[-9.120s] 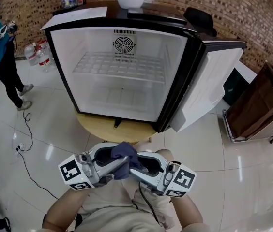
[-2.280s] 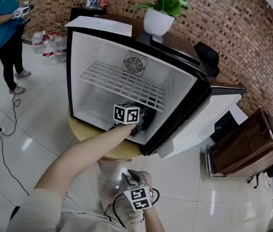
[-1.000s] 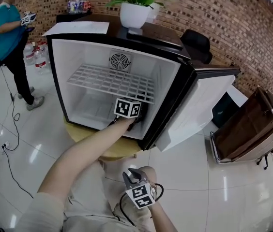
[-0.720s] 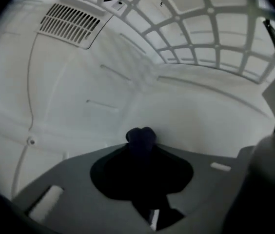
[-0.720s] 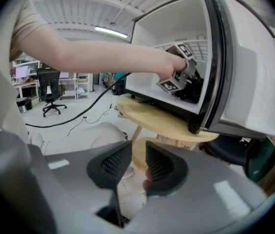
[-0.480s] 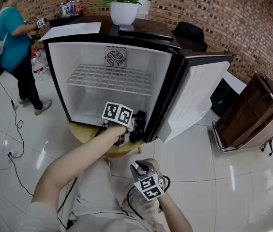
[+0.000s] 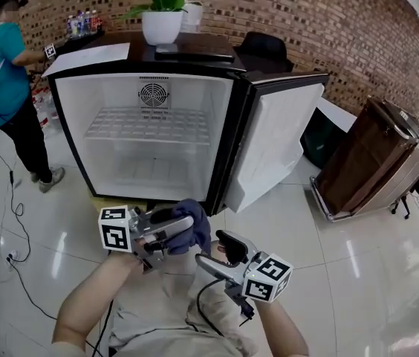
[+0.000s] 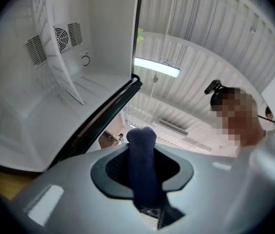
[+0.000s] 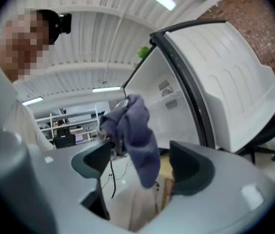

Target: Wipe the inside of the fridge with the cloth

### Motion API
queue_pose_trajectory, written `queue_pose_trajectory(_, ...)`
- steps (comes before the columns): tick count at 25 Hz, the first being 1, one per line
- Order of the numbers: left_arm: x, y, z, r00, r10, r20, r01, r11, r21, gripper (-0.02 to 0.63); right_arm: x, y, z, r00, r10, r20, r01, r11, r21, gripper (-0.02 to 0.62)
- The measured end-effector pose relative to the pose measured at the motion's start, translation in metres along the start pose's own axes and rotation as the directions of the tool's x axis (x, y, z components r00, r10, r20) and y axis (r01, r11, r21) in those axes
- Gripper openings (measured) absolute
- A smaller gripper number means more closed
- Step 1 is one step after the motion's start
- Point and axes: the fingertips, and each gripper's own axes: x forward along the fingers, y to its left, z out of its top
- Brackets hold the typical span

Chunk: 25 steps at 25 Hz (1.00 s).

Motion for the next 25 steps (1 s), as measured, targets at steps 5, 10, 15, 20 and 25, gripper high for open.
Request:
queue_pose_trajectory(5,0.005,-0.013,-0.017,0.996,0.090,-0.004,-0.089,0.989,0.119,0.092,0.020,0.025,0.031,0.981,0.139,0.133,-0.142,0.990,0.011,0.425)
queue_pose_trajectory(10,0.004,-0.013,-0.018,0.993,0.109,0.035,-0.112,0.991,0.078,0.091,0.021,0.033,0.039,0.967,0.158,0.197,-0.155,0.987,-0.033,0.340)
queue_pose_trajectory(15,0.004,-0.012,-0.014,0.995,0.081,0.053,-0.079,0.997,-0.025,0.122,0.017,0.028,0.041,0.965,0.123,0.233,-0.120,0.992,-0.029,0.170)
queue_pose_trajectory(20,0.002,-0.018,0.003,0.988,0.105,0.117,-0.116,0.990,0.086,0.268,0.007,0.015,0.058,0.949,0.060,0.309,-0.056,0.998,-0.022,0.118)
queue_pose_trajectory(25,-0.036,-0.018,0.051,0.932,0.235,0.275,-0.307,0.916,0.259,0.221,-0.031,-0.034,0.126,0.896,-0.121,0.428,0.175,0.980,-0.090,0.114)
